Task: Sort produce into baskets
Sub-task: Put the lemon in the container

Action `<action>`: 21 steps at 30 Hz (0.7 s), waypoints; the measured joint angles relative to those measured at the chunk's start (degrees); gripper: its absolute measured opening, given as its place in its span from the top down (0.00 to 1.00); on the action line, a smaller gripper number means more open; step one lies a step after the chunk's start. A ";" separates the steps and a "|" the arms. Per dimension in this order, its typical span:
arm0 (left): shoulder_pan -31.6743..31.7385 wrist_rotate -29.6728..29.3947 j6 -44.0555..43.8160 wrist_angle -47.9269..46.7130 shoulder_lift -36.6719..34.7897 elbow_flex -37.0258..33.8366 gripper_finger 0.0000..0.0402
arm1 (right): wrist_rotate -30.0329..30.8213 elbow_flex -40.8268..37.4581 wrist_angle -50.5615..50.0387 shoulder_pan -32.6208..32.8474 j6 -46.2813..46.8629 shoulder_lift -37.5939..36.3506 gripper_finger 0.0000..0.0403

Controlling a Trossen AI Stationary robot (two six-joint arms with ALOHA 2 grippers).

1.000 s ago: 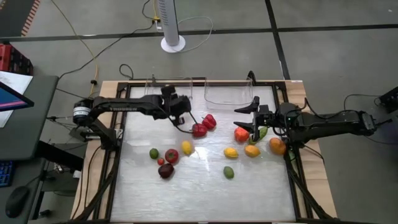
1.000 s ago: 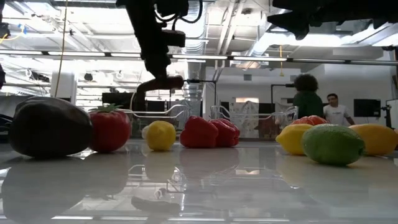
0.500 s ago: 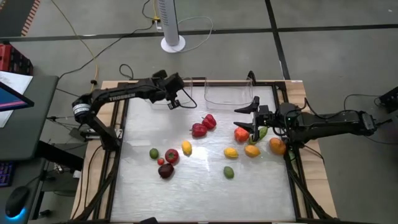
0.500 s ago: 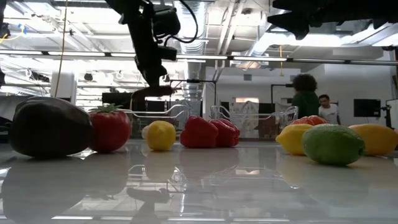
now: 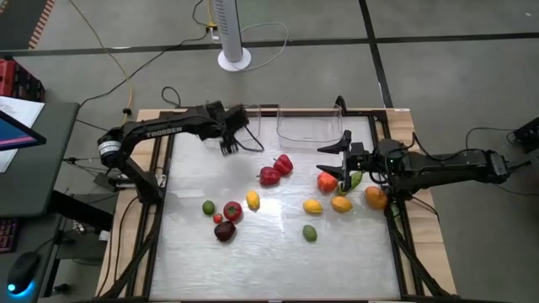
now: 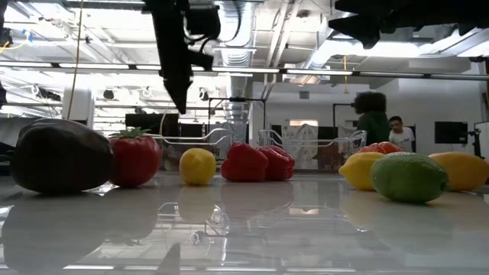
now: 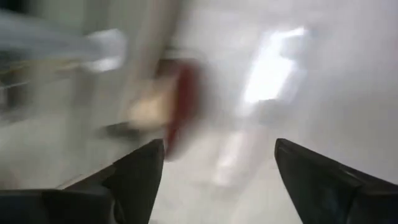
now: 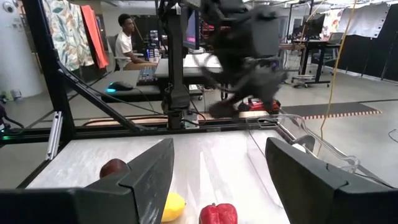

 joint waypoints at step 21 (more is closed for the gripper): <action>-28.97 9.26 -12.42 18.28 11.05 -5.42 0.15 | -0.13 -0.02 2.12 -0.37 1.09 1.94 0.30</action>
